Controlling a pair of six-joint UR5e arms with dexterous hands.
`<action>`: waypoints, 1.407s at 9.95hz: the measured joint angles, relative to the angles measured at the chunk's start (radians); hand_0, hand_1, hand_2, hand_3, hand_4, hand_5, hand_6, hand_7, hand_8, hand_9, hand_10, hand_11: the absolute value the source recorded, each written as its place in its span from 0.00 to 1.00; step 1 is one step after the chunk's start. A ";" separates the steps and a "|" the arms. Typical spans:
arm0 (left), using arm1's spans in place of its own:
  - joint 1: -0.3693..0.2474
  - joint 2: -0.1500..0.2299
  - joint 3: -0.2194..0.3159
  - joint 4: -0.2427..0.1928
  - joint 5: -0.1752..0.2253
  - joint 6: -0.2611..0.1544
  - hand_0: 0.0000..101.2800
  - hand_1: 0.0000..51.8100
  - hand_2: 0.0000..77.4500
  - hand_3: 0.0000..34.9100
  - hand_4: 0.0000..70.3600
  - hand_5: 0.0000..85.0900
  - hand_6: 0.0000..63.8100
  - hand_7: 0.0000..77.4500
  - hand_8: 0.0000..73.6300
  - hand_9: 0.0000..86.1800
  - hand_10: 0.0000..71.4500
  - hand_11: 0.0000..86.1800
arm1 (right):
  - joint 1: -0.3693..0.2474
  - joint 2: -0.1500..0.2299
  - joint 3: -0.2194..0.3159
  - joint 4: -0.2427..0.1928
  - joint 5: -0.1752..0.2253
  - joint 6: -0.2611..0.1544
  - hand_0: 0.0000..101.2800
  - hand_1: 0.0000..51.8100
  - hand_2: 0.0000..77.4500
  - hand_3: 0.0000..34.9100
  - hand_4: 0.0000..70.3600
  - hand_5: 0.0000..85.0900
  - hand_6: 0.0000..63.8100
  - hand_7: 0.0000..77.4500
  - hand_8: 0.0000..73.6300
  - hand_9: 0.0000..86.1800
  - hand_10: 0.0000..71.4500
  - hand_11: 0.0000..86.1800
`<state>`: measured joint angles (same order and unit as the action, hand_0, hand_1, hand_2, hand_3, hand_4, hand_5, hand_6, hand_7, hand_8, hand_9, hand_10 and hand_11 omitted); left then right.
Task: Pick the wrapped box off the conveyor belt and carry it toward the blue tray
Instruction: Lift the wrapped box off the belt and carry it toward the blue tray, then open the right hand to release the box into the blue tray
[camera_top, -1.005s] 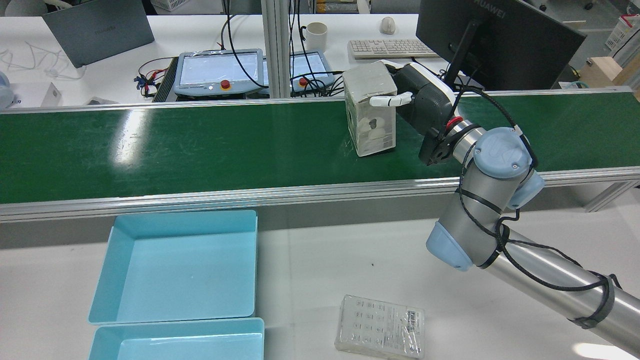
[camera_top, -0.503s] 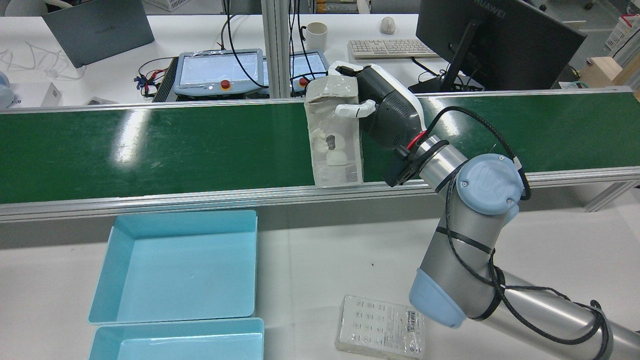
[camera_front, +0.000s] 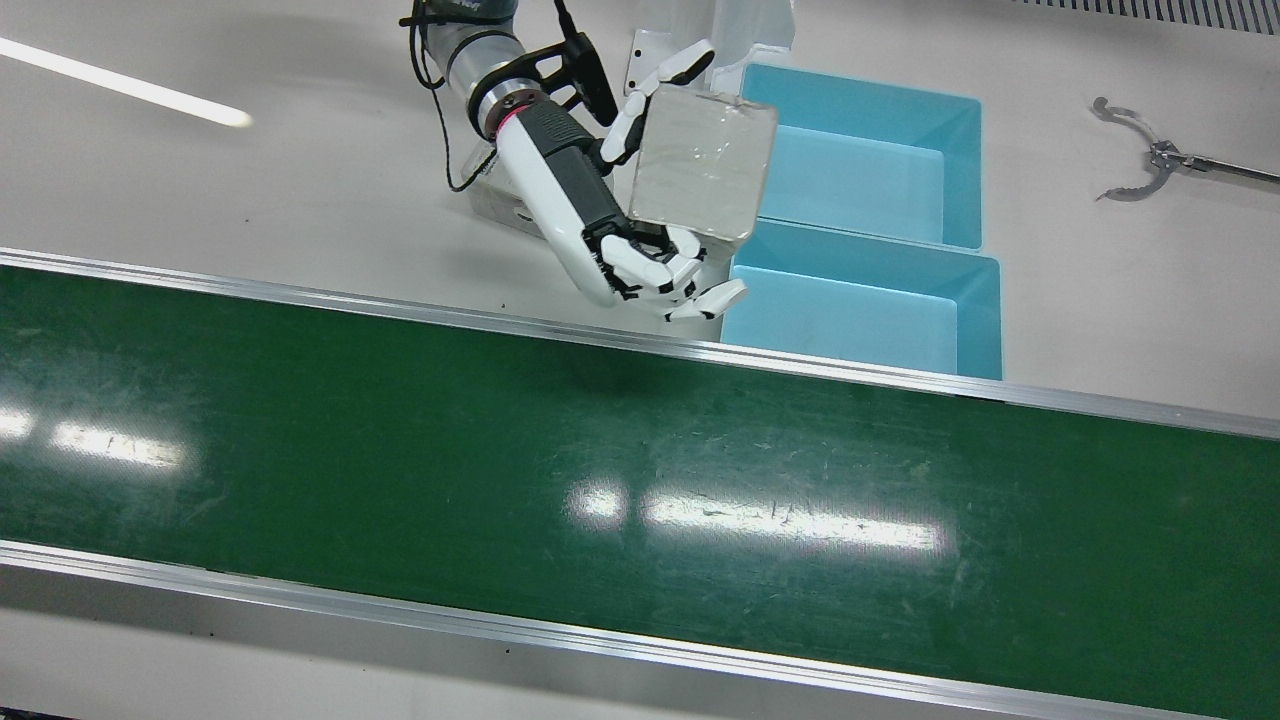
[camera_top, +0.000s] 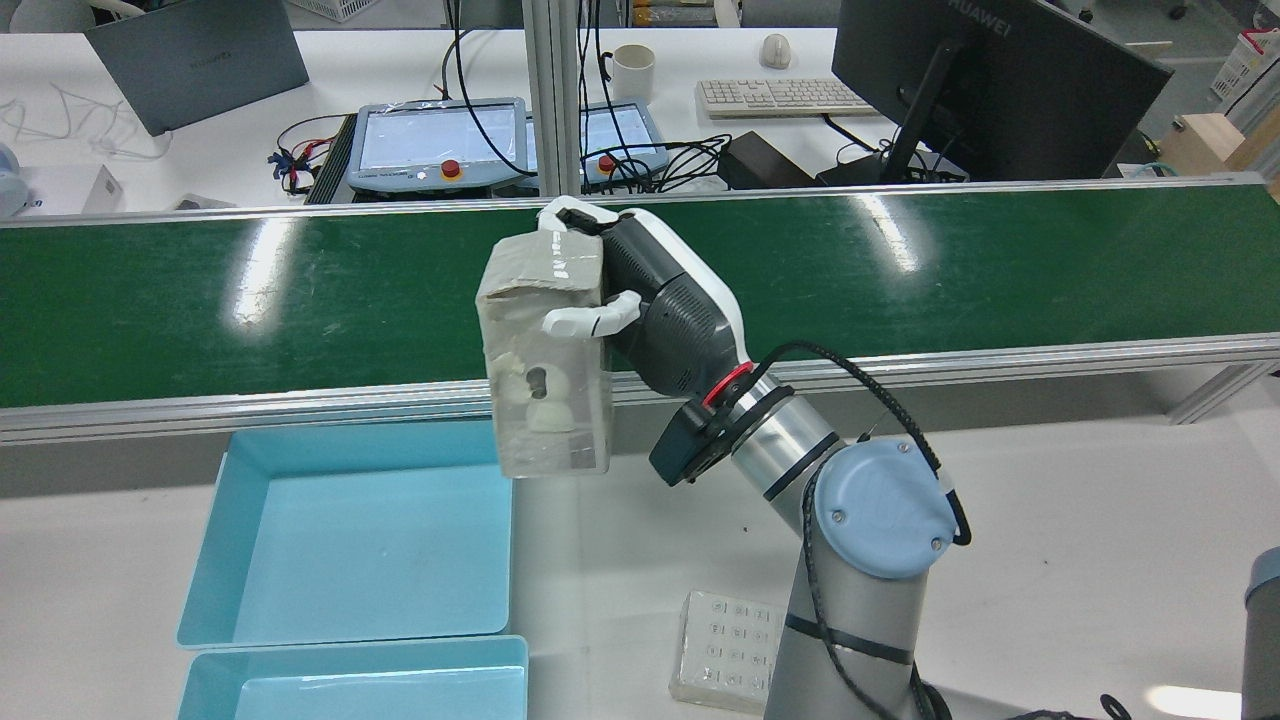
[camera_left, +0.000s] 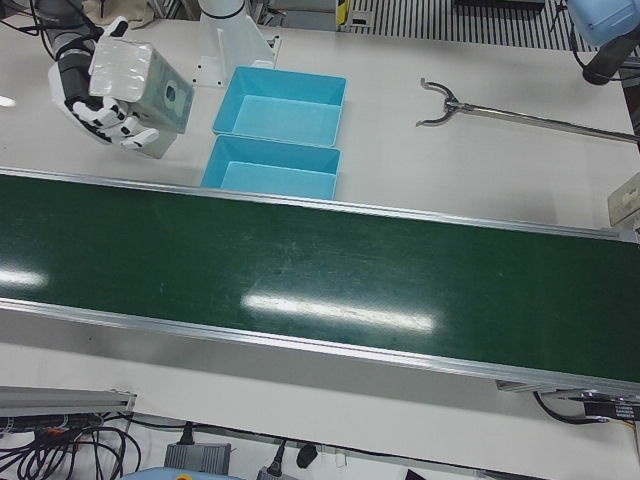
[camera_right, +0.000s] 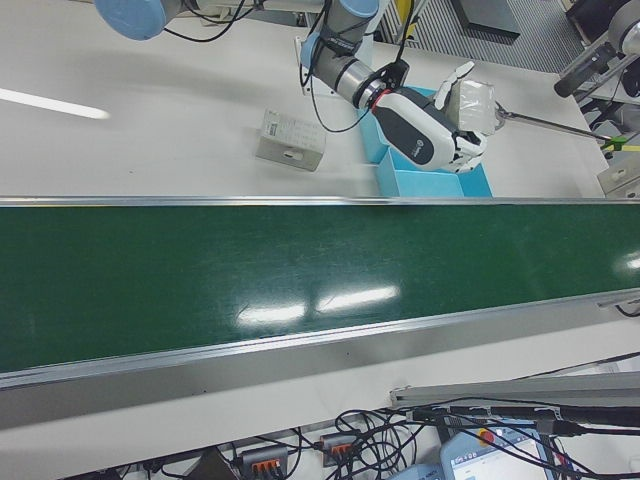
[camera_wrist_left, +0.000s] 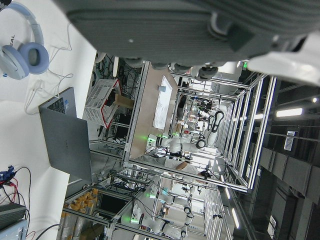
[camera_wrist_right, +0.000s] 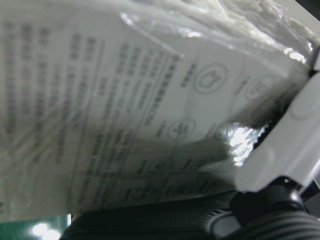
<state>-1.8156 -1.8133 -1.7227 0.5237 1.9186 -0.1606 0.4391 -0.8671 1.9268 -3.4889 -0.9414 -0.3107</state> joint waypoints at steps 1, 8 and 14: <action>0.000 0.000 0.000 0.000 0.000 0.000 0.00 0.00 0.01 0.00 0.00 0.01 0.00 0.00 0.00 0.00 0.00 0.00 | -0.041 0.013 0.004 0.001 0.032 -0.023 0.42 0.01 0.26 0.00 0.29 0.94 0.95 1.00 0.74 0.94 0.37 0.42; 0.000 0.000 0.000 0.000 0.000 0.000 0.00 0.00 0.01 0.00 0.00 0.01 0.00 0.00 0.00 0.00 0.00 0.00 | -0.155 0.072 0.003 0.007 0.171 -0.193 0.46 0.09 0.26 0.00 0.23 0.76 0.52 1.00 0.10 0.23 0.07 0.09; 0.000 0.000 0.000 0.000 0.000 0.000 0.00 0.00 0.01 0.00 0.00 0.01 0.00 0.01 0.00 0.00 0.00 0.00 | -0.191 0.069 0.015 0.008 0.185 -0.226 0.46 0.18 0.21 0.37 0.00 0.17 0.00 0.02 0.00 0.01 0.00 0.02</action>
<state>-1.8156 -1.8133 -1.7227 0.5237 1.9186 -0.1606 0.2482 -0.7980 1.9418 -3.4810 -0.7560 -0.5368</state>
